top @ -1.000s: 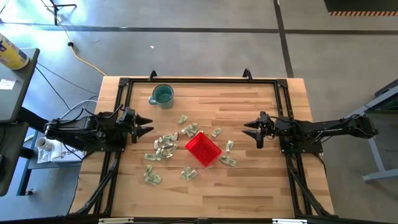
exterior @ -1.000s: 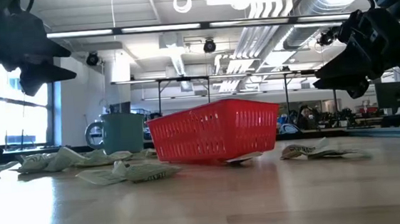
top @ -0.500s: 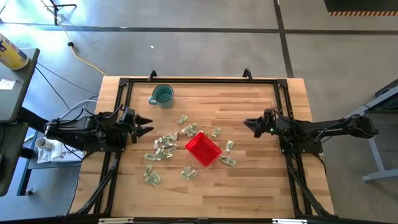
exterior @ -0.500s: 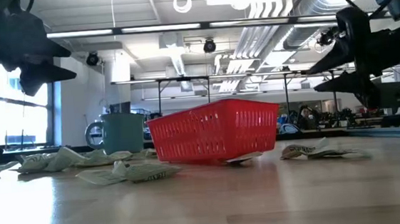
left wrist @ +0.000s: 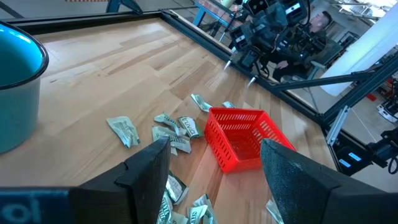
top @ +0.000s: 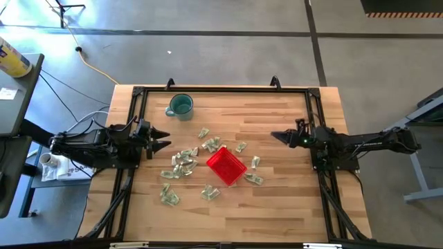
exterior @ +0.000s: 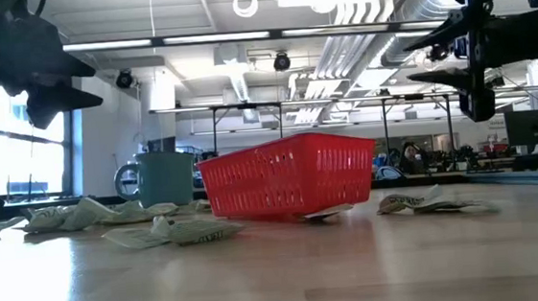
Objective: Pick and place Stevia / Truvia into bins
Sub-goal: Put the white stevia packet into the basket
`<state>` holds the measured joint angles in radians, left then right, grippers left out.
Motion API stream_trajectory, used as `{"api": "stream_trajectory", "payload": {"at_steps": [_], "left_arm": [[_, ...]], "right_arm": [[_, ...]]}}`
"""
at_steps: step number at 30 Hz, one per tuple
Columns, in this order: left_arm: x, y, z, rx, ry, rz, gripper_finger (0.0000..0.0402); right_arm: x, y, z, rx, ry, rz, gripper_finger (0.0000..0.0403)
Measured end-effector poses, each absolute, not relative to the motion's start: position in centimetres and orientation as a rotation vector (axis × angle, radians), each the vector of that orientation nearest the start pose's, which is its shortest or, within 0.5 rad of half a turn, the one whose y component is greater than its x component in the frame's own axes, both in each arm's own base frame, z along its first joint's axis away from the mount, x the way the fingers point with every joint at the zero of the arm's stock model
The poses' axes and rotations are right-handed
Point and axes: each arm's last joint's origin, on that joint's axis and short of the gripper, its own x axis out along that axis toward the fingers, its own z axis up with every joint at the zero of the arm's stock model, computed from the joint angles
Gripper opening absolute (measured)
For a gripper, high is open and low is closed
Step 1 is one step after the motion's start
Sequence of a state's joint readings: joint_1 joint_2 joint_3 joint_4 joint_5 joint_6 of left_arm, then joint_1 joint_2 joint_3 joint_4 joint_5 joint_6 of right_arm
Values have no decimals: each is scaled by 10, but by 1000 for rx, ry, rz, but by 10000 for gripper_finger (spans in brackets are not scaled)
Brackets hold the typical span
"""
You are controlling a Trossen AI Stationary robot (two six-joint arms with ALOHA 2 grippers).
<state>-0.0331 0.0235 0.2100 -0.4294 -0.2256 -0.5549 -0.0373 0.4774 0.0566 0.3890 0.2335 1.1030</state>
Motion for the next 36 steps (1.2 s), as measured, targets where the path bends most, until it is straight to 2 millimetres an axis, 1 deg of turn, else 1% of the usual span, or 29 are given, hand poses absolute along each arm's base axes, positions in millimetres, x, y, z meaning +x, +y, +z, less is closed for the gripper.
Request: {"api": "stream_trajectory", "payload": {"at_steps": [3,5,7,9,12,16,19,21,24,27,30,32,36], "left_arm": [[79,4,191,-519,182,253,282],[79,4,191,-519,181,253,282],[79,4,191,-519,181,254,282],[79,4,191,-519,182,253,282],[79,4,191,-519,182,253,282],[79,4,191,-519,182,253,282],[79,4,191,-519,182,253,282],[79,4,191,-519,182,254,282],[79,4,191,-519,182,253,282],[79,4,191,-519,182,254,282],[79,4,191,-519,182,253,282],[79,4,191,-519,182,253,282],[79,4,191,-519,182,253,282]], "right_arm": [[129,-12,180,1094,-162,-254,172],[130,-10,183,1074,-149,-179,174],[132,-7,184,1047,-88,-84,175],[137,-3,183,1041,35,-22,173],[148,8,184,985,291,-17,169],[163,28,188,850,623,-87,162],[176,46,190,781,763,-143,162],[185,58,188,780,821,-168,165],[199,76,178,826,907,-211,175],[219,95,170,870,948,-221,187],[244,112,164,887,968,-218,197],[263,122,163,885,963,-220,201],[298,137,157,870,945,-269,204]]}}
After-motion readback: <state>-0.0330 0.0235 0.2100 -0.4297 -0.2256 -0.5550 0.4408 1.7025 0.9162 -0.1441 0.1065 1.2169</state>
